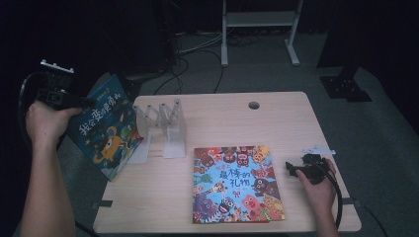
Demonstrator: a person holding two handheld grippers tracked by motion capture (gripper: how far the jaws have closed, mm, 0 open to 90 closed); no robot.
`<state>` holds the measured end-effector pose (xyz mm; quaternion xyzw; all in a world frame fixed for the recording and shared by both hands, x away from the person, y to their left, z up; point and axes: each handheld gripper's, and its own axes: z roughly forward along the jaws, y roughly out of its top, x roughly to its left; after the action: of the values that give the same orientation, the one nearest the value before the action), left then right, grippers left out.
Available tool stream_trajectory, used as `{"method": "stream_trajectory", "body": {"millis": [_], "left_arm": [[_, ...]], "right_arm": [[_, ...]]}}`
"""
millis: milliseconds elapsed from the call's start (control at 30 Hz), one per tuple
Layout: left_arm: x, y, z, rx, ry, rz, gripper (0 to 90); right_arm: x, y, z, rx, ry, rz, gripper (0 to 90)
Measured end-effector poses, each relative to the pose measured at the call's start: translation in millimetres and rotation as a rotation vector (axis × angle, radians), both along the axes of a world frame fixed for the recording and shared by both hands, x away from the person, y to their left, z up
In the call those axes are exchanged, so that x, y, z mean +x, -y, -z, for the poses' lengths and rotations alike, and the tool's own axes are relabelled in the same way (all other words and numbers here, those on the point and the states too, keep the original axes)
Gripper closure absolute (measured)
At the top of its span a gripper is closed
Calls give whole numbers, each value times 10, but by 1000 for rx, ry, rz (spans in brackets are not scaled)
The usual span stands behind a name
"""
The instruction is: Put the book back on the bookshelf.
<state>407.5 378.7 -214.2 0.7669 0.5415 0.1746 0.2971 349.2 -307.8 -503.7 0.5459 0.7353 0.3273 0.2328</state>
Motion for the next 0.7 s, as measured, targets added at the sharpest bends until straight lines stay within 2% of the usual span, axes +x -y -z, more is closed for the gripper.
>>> {"method": "stream_trajectory", "body": {"millis": [267, 533, 700], "left_arm": [[20, 42, 57, 9, 9, -33, 823], [-2, 27, 53, 20, -1, -27, 811], [-14, 16, -4, 31, -17, -17, 796]], "right_arm": [[0, 0, -1, 0, -1, 0, 131], [-1, 0, 0, -1, 0, 0, 131], [0, 0, 0, -1, 0, 0, 131]]}}
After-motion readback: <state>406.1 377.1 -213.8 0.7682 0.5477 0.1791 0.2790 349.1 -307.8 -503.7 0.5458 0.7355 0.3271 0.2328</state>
